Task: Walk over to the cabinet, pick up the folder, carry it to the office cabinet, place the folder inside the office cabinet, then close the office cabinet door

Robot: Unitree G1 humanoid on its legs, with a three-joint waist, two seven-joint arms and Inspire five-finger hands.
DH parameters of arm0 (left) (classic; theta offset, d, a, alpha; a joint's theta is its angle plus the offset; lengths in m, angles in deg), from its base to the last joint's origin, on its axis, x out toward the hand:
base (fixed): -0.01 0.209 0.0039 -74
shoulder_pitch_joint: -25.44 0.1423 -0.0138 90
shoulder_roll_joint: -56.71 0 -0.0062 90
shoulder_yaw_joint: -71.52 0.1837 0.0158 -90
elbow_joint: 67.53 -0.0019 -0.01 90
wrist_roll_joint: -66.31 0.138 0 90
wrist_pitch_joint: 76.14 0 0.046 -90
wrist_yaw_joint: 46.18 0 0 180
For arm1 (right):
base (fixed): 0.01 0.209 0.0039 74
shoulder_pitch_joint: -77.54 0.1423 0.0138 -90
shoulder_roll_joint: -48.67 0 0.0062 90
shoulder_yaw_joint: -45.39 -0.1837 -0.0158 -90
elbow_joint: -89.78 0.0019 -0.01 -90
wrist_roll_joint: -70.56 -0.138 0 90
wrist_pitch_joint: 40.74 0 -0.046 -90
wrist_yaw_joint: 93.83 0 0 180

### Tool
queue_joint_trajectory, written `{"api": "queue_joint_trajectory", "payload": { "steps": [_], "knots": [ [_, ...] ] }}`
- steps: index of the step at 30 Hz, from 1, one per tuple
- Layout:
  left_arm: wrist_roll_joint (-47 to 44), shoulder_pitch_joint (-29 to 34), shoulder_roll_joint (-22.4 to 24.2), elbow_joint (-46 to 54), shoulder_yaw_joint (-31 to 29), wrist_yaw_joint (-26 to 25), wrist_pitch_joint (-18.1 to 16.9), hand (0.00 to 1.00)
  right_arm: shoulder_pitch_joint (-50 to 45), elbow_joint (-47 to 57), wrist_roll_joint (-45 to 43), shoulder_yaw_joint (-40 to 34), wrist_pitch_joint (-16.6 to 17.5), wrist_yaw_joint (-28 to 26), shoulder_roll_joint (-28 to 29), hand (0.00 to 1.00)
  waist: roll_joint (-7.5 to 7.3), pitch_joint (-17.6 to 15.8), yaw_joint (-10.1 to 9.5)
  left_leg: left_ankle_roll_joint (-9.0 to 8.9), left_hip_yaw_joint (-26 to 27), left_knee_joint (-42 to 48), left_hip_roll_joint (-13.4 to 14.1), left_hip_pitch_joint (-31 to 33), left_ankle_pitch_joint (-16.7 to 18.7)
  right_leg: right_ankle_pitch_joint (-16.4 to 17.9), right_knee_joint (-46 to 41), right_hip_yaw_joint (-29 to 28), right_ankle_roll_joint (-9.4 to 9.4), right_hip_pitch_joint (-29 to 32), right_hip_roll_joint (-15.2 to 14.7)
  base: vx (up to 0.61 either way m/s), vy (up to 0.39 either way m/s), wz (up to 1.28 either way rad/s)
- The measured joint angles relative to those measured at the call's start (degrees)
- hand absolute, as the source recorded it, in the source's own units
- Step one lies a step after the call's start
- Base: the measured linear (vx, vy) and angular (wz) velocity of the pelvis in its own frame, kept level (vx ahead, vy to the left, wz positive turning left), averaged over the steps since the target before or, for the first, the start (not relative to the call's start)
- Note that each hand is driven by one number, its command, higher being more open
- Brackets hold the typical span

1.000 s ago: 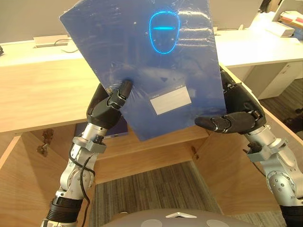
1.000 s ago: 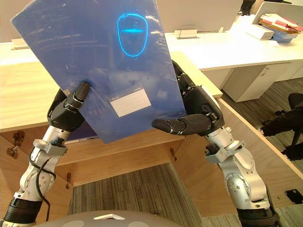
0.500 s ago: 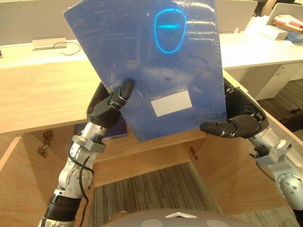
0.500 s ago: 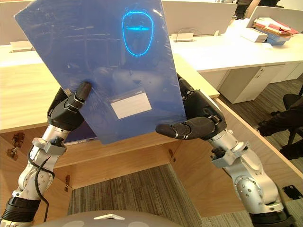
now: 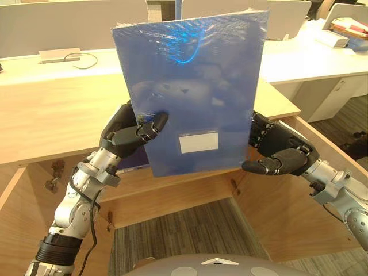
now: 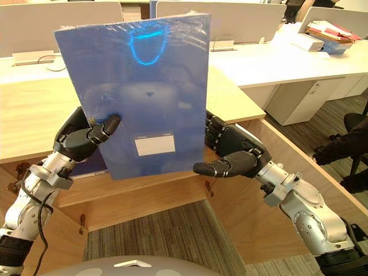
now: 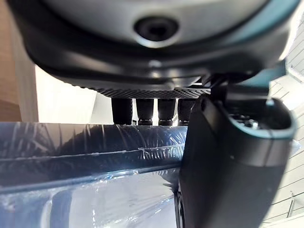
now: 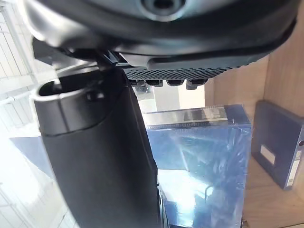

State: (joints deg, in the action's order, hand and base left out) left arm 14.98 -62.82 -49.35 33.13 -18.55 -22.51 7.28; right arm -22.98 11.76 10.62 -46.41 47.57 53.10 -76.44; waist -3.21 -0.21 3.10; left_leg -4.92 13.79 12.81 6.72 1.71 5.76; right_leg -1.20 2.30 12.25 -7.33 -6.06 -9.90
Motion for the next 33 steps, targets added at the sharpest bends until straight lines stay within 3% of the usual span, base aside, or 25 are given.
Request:
{"api": "queue_joint_trajectory", "payload": {
  "steps": [9, 19, 33],
  "knots": [
    [0.3, 0.1, -2.0, 0.0, -5.6, 0.8, -0.7, 0.00, 0.0, -1.3, 0.3, -0.1, 0.0, 0.1, 3.0, 1.00, 0.04, 0.0, -0.75, 0.00, 0.0, -0.1, 0.0, -0.2, 0.0, 0.0, 0.0, -0.1, 0.00, 0.0, 0.0, 0.00, 0.000, 0.00],
    [2.5, 2.8, -2.1, 0.0, -5.2, 3.5, -0.7, 0.00, 0.0, -1.3, 0.3, 0.4, -0.2, -0.2, 4.4, 1.00, -0.01, 0.1, -1.67, 0.00, 0.0, -0.3, -0.1, -0.2, 0.0, -0.1, 0.6, 0.0, -0.03, -0.1, 0.0, 0.00, 0.000, 0.00],
    [2.2, 3.8, -6.7, 2.4, 3.0, 6.8, 0.4, 0.00, 0.1, -1.1, 0.0, 4.6, -0.3, -0.4, 4.0, 1.00, -0.41, -0.1, -1.97, 0.00, 0.0, -0.7, -0.2, -0.2, 0.0, -0.4, 0.9, 0.0, 0.00, -0.2, 0.0, 0.00, 0.000, 0.00]
  ]
}}
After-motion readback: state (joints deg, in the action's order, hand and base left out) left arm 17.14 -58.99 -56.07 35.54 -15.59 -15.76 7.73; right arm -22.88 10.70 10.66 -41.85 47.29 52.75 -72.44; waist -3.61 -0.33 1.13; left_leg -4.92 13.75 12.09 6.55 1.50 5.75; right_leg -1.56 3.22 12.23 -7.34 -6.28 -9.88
